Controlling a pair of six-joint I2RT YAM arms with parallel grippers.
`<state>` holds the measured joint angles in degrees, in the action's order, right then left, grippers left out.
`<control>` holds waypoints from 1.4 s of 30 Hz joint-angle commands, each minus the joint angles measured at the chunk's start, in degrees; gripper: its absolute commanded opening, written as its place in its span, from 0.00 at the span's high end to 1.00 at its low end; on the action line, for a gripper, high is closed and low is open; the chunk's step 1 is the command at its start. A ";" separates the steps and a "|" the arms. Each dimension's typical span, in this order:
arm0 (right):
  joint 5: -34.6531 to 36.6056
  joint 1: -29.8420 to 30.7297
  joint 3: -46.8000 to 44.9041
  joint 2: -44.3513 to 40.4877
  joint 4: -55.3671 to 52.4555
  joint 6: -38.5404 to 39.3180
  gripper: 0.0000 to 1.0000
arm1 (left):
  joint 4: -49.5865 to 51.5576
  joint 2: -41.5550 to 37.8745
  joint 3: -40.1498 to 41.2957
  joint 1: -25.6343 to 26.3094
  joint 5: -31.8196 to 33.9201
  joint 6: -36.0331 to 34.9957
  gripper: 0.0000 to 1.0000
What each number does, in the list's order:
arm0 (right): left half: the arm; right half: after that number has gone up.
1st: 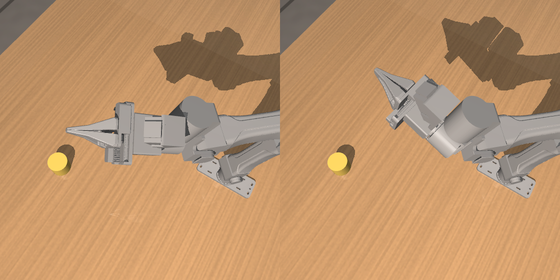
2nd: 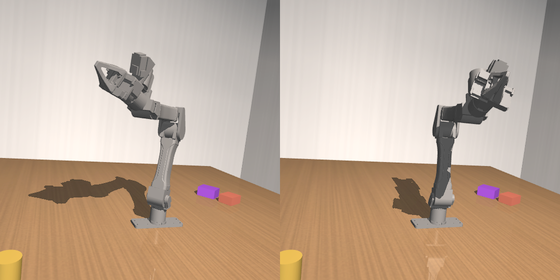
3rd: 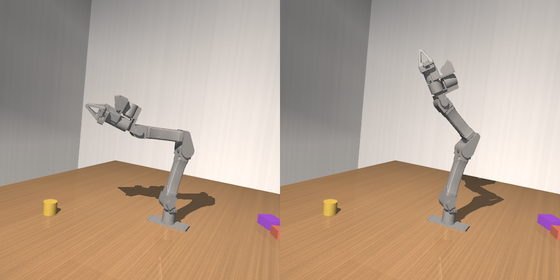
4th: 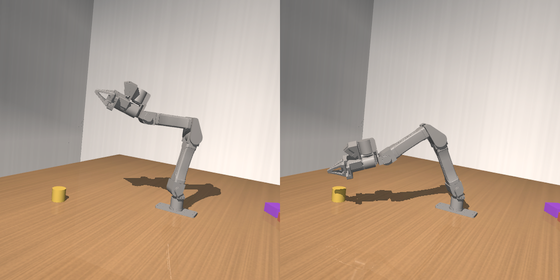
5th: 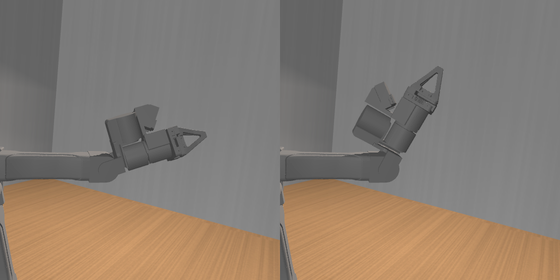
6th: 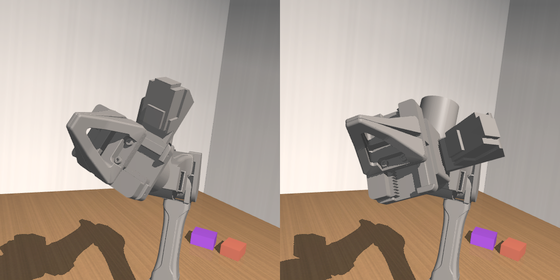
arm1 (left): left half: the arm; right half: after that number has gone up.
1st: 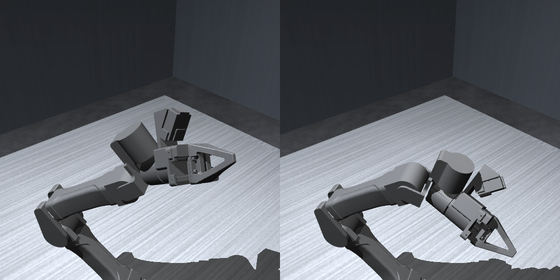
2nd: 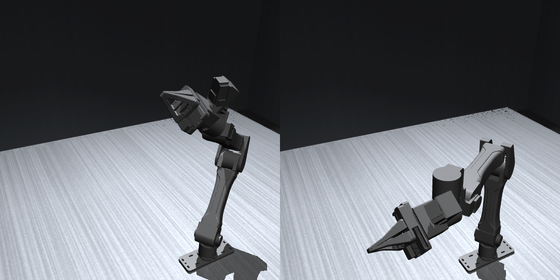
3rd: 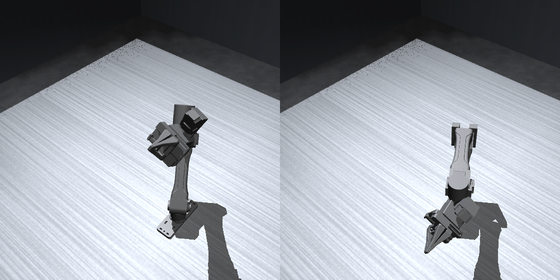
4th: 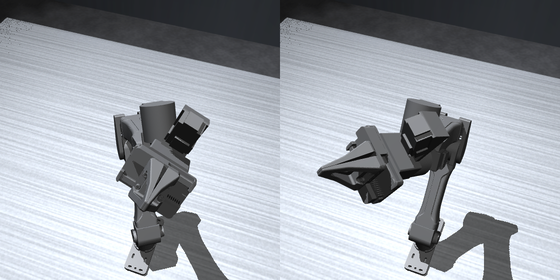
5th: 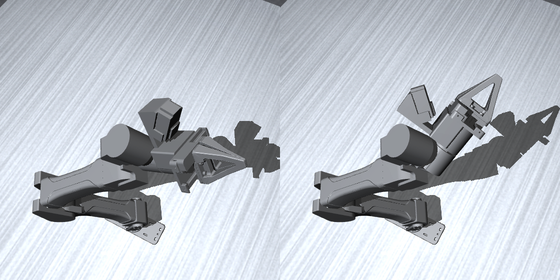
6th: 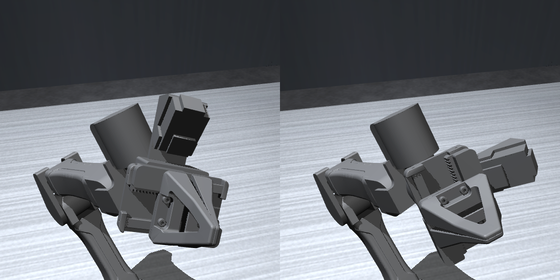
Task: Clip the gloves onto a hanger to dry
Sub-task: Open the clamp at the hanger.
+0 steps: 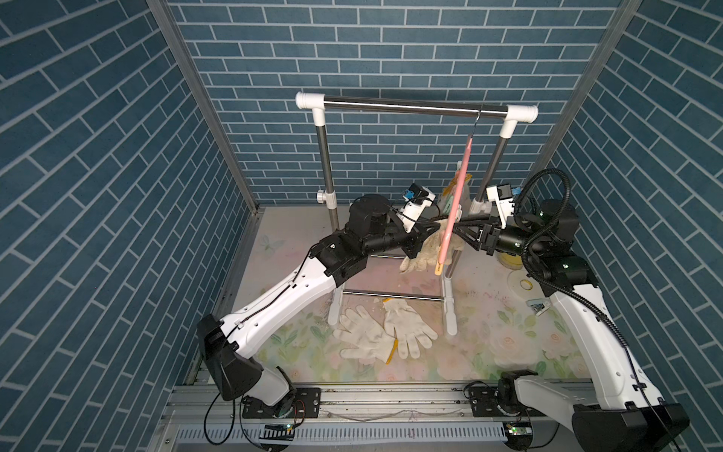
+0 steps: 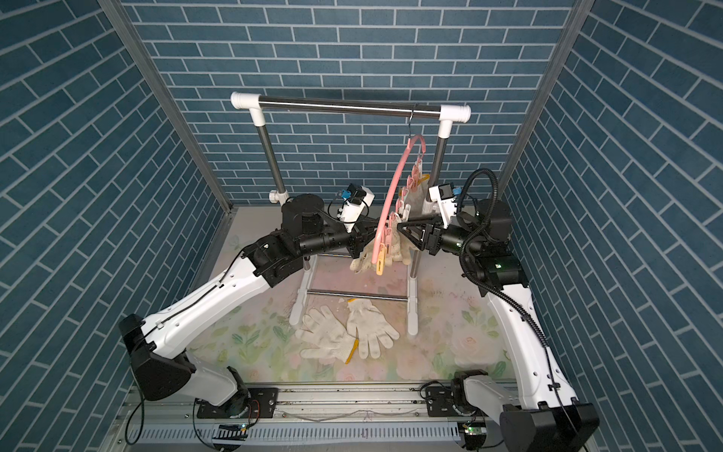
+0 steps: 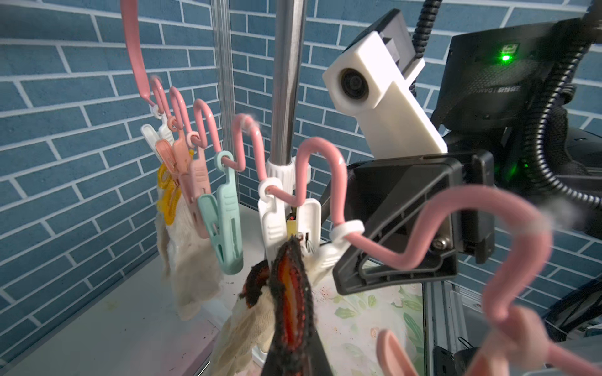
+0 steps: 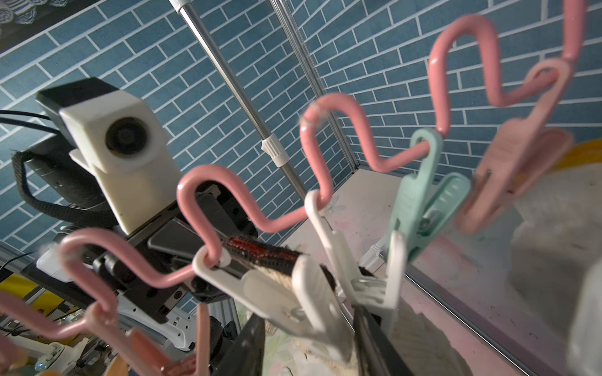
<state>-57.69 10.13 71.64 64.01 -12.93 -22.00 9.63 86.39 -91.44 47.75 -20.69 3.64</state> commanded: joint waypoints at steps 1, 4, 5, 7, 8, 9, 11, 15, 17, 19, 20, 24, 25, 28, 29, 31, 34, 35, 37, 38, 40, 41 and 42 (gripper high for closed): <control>-1.63 0.35 2.33 0.38 0.08 1.96 0.55 | 0.78 0.01 -1.79 -0.14 -0.10 -1.17 1.00; -1.35 0.49 2.52 0.39 0.63 1.97 0.55 | 1.38 -0.43 -1.61 -0.11 0.62 -1.64 1.00; -1.28 0.50 2.67 0.43 0.84 1.88 0.55 | 1.69 -0.50 -1.59 -0.11 0.88 -1.68 1.00; -1.28 0.81 3.05 0.59 1.18 1.78 0.55 | 2.09 -0.56 -1.70 -0.11 1.03 -1.71 1.00; -1.20 1.02 3.36 0.73 1.16 1.87 0.55 | 2.31 -0.52 -1.78 -0.11 1.12 -1.72 1.00; -1.12 1.12 3.63 0.75 1.09 2.05 0.55 | 2.43 -0.52 -1.73 -0.11 1.19 -1.62 1.00; -0.21 1.63 4.56 0.71 -0.48 3.40 0.55 | 2.69 -0.72 -1.73 -0.12 1.48 -1.47 1.00; 3.77 3.55 6.04 0.23 -6.05 8.60 0.55 | 2.94 -1.46 -0.96 -0.11 2.04 -1.44 1.00; 4.60 4.68 6.53 0.43 -7.61 9.67 0.55 | 2.93 -1.84 -0.58 -0.11 2.30 -1.44 1.00; 5.53 5.91 6.79 0.66 -8.01 10.02 0.55 | 3.11 -2.13 -0.49 -0.11 2.49 -1.64 1.00; 6.40 6.65 7.01 0.74 -8.23 10.34 0.55 | 3.25 -2.12 -0.56 -0.11 2.62 -1.62 1.00; 8.88 8.84 7.15 1.04 -8.88 10.94 0.55 | 3.41 -2.05 -0.89 -0.12 2.62 -1.88 1.00; 9.07 9.16 7.25 1.29 -9.03 10.92 0.55 | 3.48 -2.08 -1.02 -0.18 2.61 -2.02 1.00; 9.93 9.56 7.37 1.65 -9.21 10.92 0.55 | 3.81 -1.73 -1.67 -0.11 2.48 -2.22 1.00; 10.12 9.64 7.42 1.84 -9.21 10.92 0.55 | 3.88 -1.58 -1.86 -0.11 2.29 -2.23 1.00; 10.47 9.64 7.71 2.00 -9.10 10.82 0.55 | 4.06 -1.47 -2.15 -0.11 2.28 -2.32 1.00; 11.08 9.73 8.12 2.37 -8.69 10.60 0.56 | 4.10 -1.32 -2.25 -0.11 2.16 -2.41 1.00; 11.16 9.80 8.44 2.52 -8.64 10.57 0.56 | 4.11 -1.31 -2.17 -0.12 2.16 -2.49 1.00; 11.41 9.82 9.11 2.92 -8.63 10.40 0.56 | 4.04 -1.36 -2.01 -0.09 2.16 -2.50 1.00; 11.54 9.91 9.37 2.96 -8.52 10.40 0.56 | 4.08 -1.44 -1.94 -0.11 2.09 -2.50 1.00; 12.04 10.04 9.57 3.10 -8.46 10.45 0.57 | 3.99 -1.41 -1.82 -0.11 2.14 -2.50 1.00; 12.18 10.09 9.61 3.17 -8.36 10.40 0.57 | 3.88 -1.45 -1.69 -0.12 2.06 -2.50 1.00; 12.29 10.13 9.67 3.15 -8.35 10.40 0.57 | 3.90 -1.41 -1.62 -0.11 2.01 -2.50 1.00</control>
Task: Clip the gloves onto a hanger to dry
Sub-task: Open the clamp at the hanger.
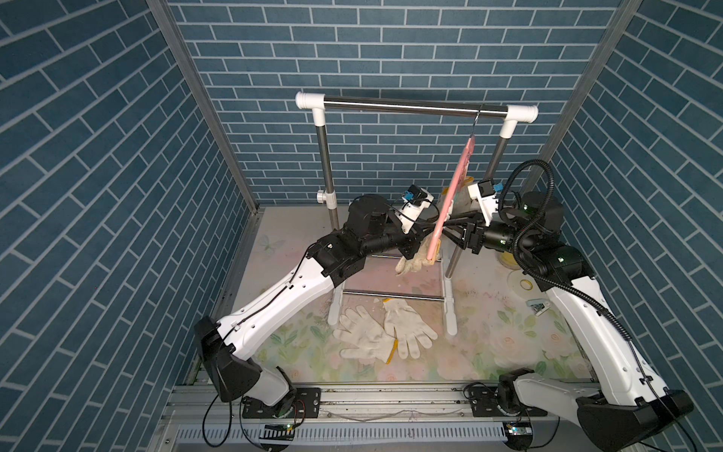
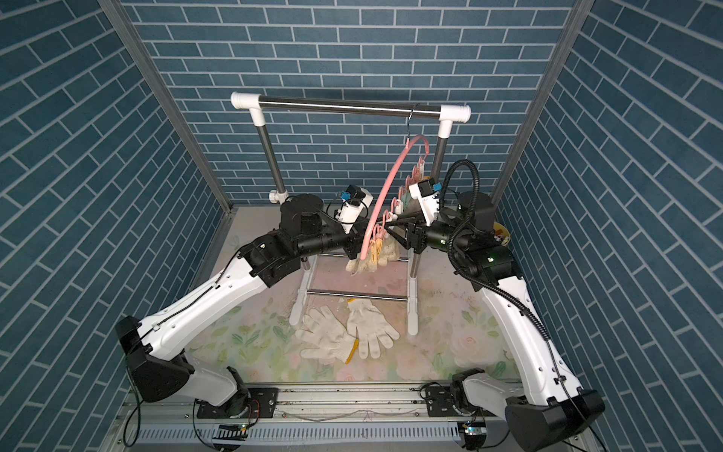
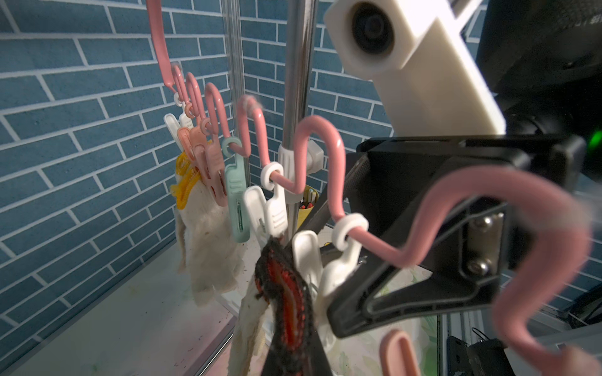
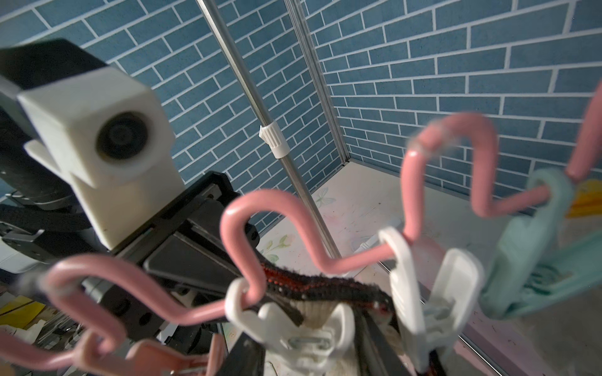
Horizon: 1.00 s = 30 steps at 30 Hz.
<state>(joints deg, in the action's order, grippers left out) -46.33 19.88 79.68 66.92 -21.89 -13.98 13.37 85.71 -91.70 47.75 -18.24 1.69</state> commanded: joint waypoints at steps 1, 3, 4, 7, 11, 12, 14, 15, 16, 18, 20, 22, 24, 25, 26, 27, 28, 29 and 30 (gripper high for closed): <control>0.91 0.43 1.70 0.38 0.61 2.38 0.57 | 0.15 -0.73 -1.27 -0.12 -0.42 -0.55 1.00; 1.05 0.60 1.70 0.51 0.94 2.13 0.58 | 0.13 -0.88 -1.06 -0.11 -0.36 -0.60 1.00; 1.03 0.60 1.70 0.63 1.05 2.03 0.59 | 0.16 -0.90 -1.04 -0.13 -0.34 -0.64 1.00; 1.04 0.83 1.45 0.81 1.58 1.59 0.62 | 0.24 -1.08 -1.00 -0.11 -0.19 -0.74 1.00; 1.46 0.78 1.18 0.64 1.79 1.40 0.70 | 0.34 -1.24 -0.86 -0.11 -0.04 -0.81 1.00; 1.65 0.78 1.15 0.54 1.88 1.41 0.71 | 0.42 -1.25 -0.90 -0.11 0.00 -0.81 1.00; 2.00 0.78 1.18 0.33 1.80 1.67 0.75 | 0.31 -1.25 -0.75 -0.18 -0.14 -0.73 1.00; 2.19 0.82 1.23 0.28 1.72 1.93 0.77 | 0.34 -1.22 -0.61 -0.11 -0.28 -0.73 1.00; 2.29 0.76 1.22 0.15 1.71 1.94 0.78 | 0.26 -1.19 -0.48 -0.15 -0.39 -0.64 1.00; 2.38 0.78 1.34 0.06 1.46 2.20 0.82 | 0.33 -1.11 -0.30 -0.11 -1.05 -0.64 1.00; 2.38 0.77 1.52 0.06 1.38 2.33 0.85 | 0.54 -0.94 0.11 -0.11 -1.89 -1.25 1.00; 2.38 0.78 1.70 0.02 1.26 2.42 0.88 | 0.99 -1.15 1.06 -0.13 -2.84 -2.76 1.00; 2.38 0.78 2.09 -0.03 0.84 3.02 0.91 | 0.79 -1.85 3.32 -0.11 -3.42 -5.62 1.00; 2.38 0.78 2.30 0.01 0.57 3.25 0.93 | 0.35 -2.33 4.77 -0.11 -3.99 -7.08 1.00; 2.29 0.86 2.49 0.00 0.24 3.58 0.94 | -0.63 -3.05 6.62 -0.11 -4.72 -8.78 1.00; 2.28 0.78 2.68 0.03 -0.11 3.82 0.95 | -1.88 -3.96 8.34 -0.09 -5.14 -10.10 1.00; 2.25 0.80 2.84 -0.09 -0.29 4.08 0.96 | -3.60 -4.94 10.35 -0.11 -5.44 -11.27 1.00; 2.20 0.78 2.91 -0.15 -0.48 4.24 0.97 | -5.53 -5.86 12.30 -0.12 -5.64 -12.43 1.00; 2.08 0.78 2.90 -0.27 -0.60 4.44 0.97 | -7.44 -6.78 13.80 -0.11 -5.80 -13.25 1.00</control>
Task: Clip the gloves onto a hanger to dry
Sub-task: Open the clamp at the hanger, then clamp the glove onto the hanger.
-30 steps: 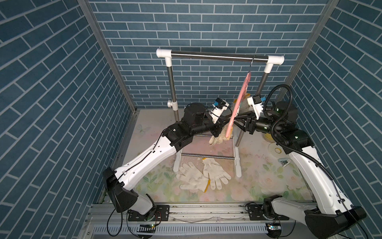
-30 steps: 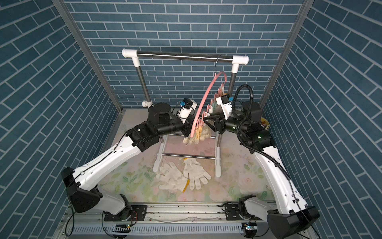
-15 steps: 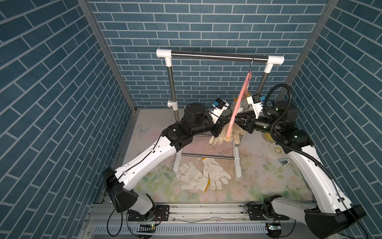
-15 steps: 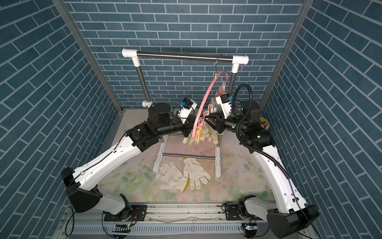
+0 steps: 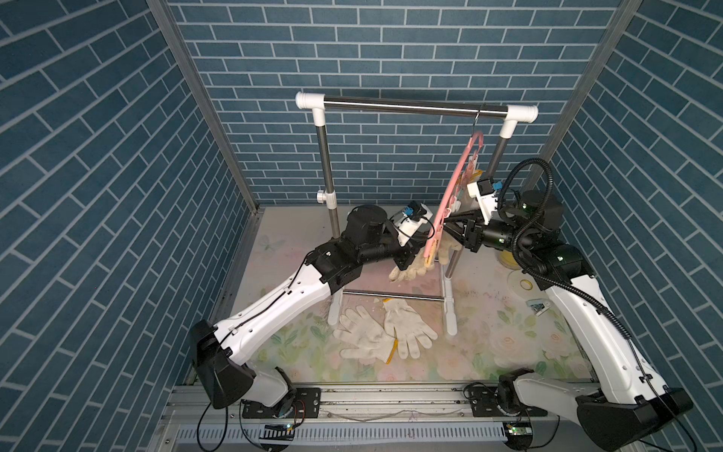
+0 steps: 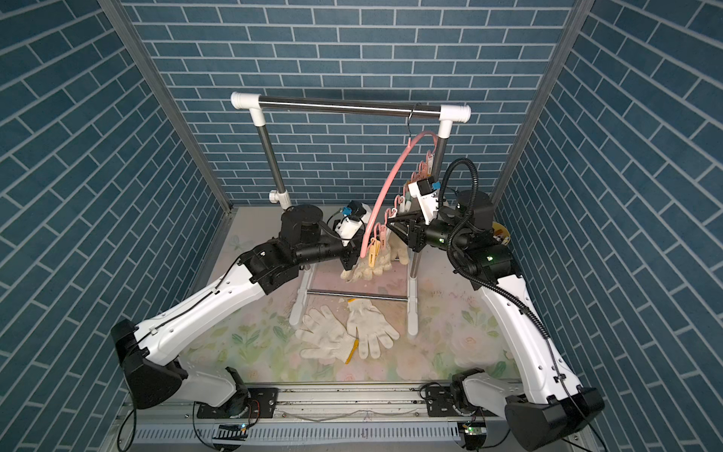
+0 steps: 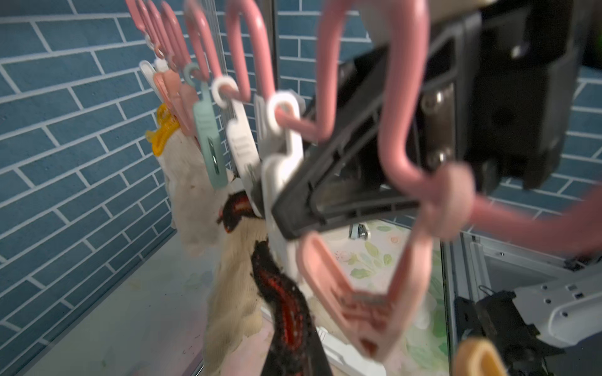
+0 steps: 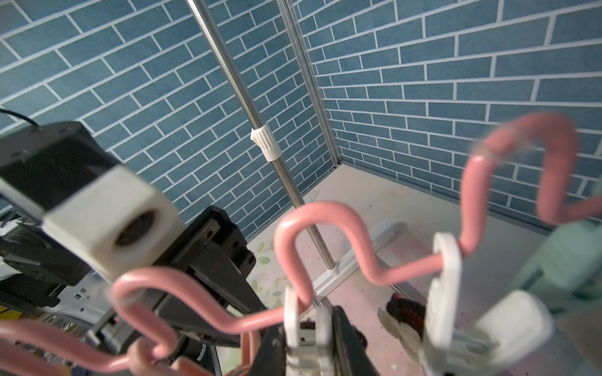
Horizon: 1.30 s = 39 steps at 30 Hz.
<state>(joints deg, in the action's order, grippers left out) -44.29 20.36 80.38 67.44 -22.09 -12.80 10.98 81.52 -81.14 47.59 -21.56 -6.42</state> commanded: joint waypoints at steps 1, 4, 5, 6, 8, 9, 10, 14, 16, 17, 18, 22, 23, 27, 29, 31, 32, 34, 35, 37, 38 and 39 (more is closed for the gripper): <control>0.00 0.32 2.15 -0.82 -0.41 3.26 0.97 | -6.76 -3.08 4.44 -0.04 -2.45 -5.85 1.00; -0.56 0.30 2.06 -0.82 -0.33 3.48 0.98 | -9.97 -3.53 5.92 -0.18 -3.76 -8.13 1.00; -0.69 0.31 1.93 -0.80 -0.24 3.46 0.98 | -10.36 -3.31 5.81 -0.18 -4.82 -9.19 1.00; -0.79 0.29 1.82 -0.88 -0.22 3.45 0.98 | -10.60 -2.96 5.67 -0.31 -5.43 -9.84 1.00; -1.21 0.35 1.60 -1.07 -0.20 3.48 0.97 | -11.76 -2.04 5.07 -0.56 -6.38 -9.89 1.00; -1.24 0.30 1.47 -1.12 -0.15 3.57 0.97 | -12.59 -1.72 4.95 -0.78 -7.19 -9.80 1.00; -1.33 0.25 1.22 -1.41 -0.15 3.70 0.97 | -13.83 -1.28 5.01 -1.11 -8.10 -9.60 1.00; -1.42 0.22 0.47 -2.04 -0.22 4.07 0.97 | -18.65 0.51 5.29 -1.92 -10.72 -8.84 1.00; -1.50 0.10 0.39 -2.35 -0.32 4.14 0.97 | -19.78 1.46 5.05 -2.23 -11.52 -8.53 1.00; -1.56 0.10 0.31 -2.55 -0.44 4.25 0.97 | -20.23 1.91 4.92 -2.49 -11.66 -8.16 1.00; -1.63 0.12 0.16 -2.63 -0.57 4.35 0.97 | -20.58 2.29 4.80 -2.71 -11.78 -7.77 1.00; -1.76 -0.01 -0.22 -3.16 -0.57 4.53 0.97 | -21.59 3.78 4.63 -3.63 -12.59 -6.79 1.00; -1.92 -0.12 -0.29 -3.16 -0.59 4.49 0.97 | -21.95 4.04 4.68 -3.81 -12.78 -6.49 1.00; -2.33 -0.32 -0.65 -3.27 -0.58 4.71 0.98 | -23.19 4.38 4.78 -4.35 -14.28 -5.54 1.00; -2.47 -0.43 -0.93 -3.28 -0.59 4.82 0.98 | -23.24 4.31 4.72 -4.35 -14.83 -5.62 1.00; -2.46 -0.59 -1.21 -3.34 -0.55 4.97 0.98 | -23.05 4.01 4.55 -4.43 -16.01 -6.00 1.00; -2.47 -0.62 -1.40 -3.36 -0.56 5.04 0.98 | -22.89 3.83 4.62 -4.44 -16.96 -6.68 1.00; -2.46 -0.75 -1.53 -3.34 -0.59 5.11 0.98 | -22.55 3.24 4.69 -4.44 -18.22 -7.77 1.00; -2.60 -0.84 -1.60 -3.45 -0.59 5.23 0.98 | -22.34 2.92 4.68 -4.40 -18.69 -8.19 1.00; -2.55 -0.94 -1.68 -3.46 -0.70 5.37 0.98 | -21.14 2.51 4.47 -4.48 -19.74 -9.33 1.00; -2.56 -1.02 -1.72 -3.54 -0.68 5.49 0.98 | -20.65 2.34 4.29 -4.52 -20.08 -9.57 1.00; -2.56 -1.10 -1.76 -3.49 -0.76 5.58 0.98 | -20.13 2.25 4.18 -4.59 -20.39 -9.83 1.00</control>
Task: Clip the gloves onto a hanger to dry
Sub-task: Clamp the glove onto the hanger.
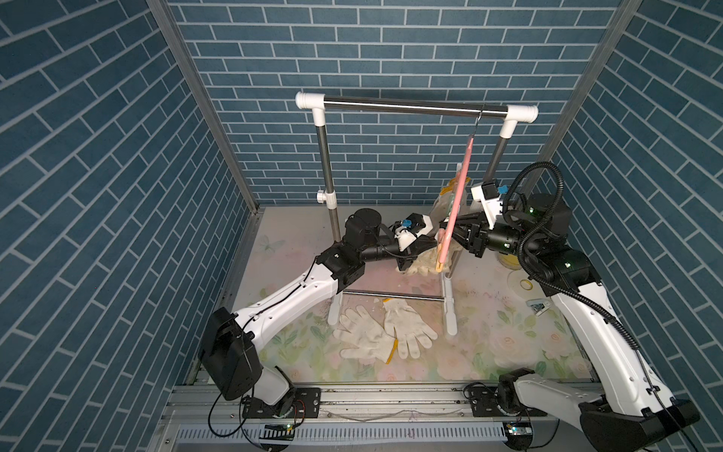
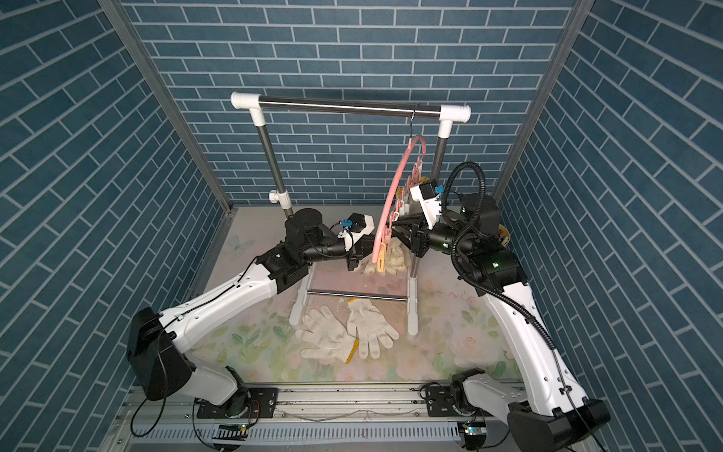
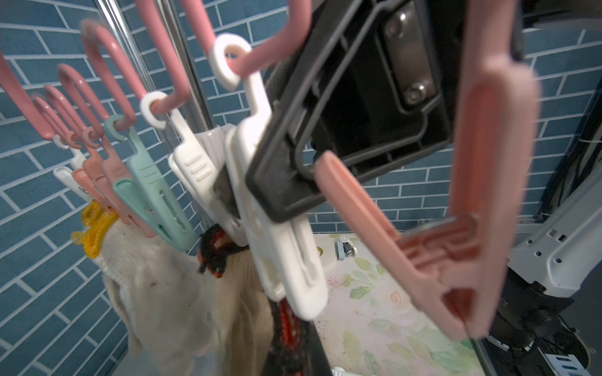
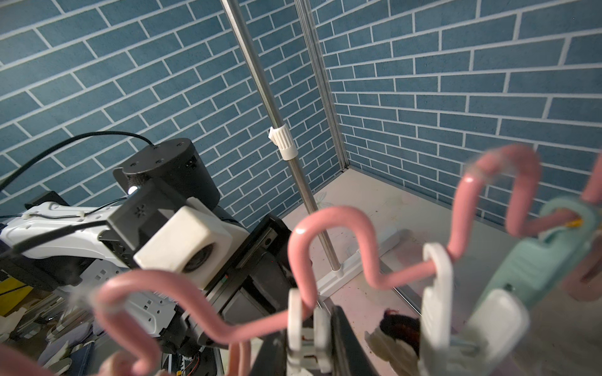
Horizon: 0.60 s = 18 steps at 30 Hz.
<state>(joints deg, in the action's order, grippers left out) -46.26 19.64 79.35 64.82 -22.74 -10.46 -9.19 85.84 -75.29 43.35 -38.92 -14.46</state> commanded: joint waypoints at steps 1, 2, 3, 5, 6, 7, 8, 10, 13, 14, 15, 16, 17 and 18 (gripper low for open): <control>-0.63 -0.47 -0.78 -0.95 -0.24 3.38 0.98 | 0.50 -2.28 -1.87 -0.50 -3.26 -1.97 1.00; -0.63 -0.57 -0.91 -1.04 -0.22 3.47 0.98 | 0.83 -2.34 -1.96 -0.63 -3.43 -2.06 1.00; -0.59 -0.57 -1.07 -1.12 -0.31 3.59 0.98 | 1.13 -2.35 -2.03 -0.71 -3.74 -2.15 1.00; -0.66 -0.82 -1.22 -1.43 -0.19 3.67 0.98 | 1.80 -2.44 -2.27 -0.81 -4.23 -2.93 1.00; -0.73 -0.91 -1.30 -1.43 -0.24 3.67 0.98 | 1.89 -2.37 -2.39 -0.81 -4.30 -2.94 1.00; -0.85 -1.00 -1.34 -1.48 -0.24 3.69 0.98 | 1.98 -2.41 -2.44 -0.88 -4.40 -2.94 1.00; -1.02 -1.04 -1.39 -1.54 -0.25 3.69 0.98 | 2.07 -2.35 -2.60 -0.98 -4.41 -2.94 1.00; -1.38 -1.05 -1.47 -1.83 -0.16 3.68 0.99 | 2.01 -2.16 -2.96 -1.23 -4.56 -2.70 1.00; -1.73 -1.27 -1.69 -2.16 -0.24 3.64 0.99 | 1.77 -1.57 -3.71 -2.10 -5.60 -1.99 1.00; -1.98 -1.36 -1.78 -2.16 -0.26 3.69 0.99 | 1.65 -1.36 -3.97 -2.44 -5.93 -1.74 1.00; -2.23 -1.36 -1.76 -2.27 -0.30 3.77 0.99 | 1.60 -1.21 -4.30 -2.72 -6.25 -1.56 1.00; -2.26 -1.43 -1.79 -2.31 -0.26 3.78 0.99 | 1.68 -0.97 -4.64 -2.94 -6.54 -1.45 1.00; -2.39 -1.45 -1.68 -2.32 -0.27 3.78 0.99 | 1.89 -0.72 -5.06 -3.09 -6.76 -1.53 1.00; -2.51 -1.45 -1.67 -2.40 -0.28 3.86 0.99 | 2.05 -0.59 -5.31 -3.19 -6.99 -1.47 1.00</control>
<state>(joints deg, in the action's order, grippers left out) -47.72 18.57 78.22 63.31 -22.65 -10.00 -6.15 85.30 -77.84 40.91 -43.83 -16.29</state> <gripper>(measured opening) 0.215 0.075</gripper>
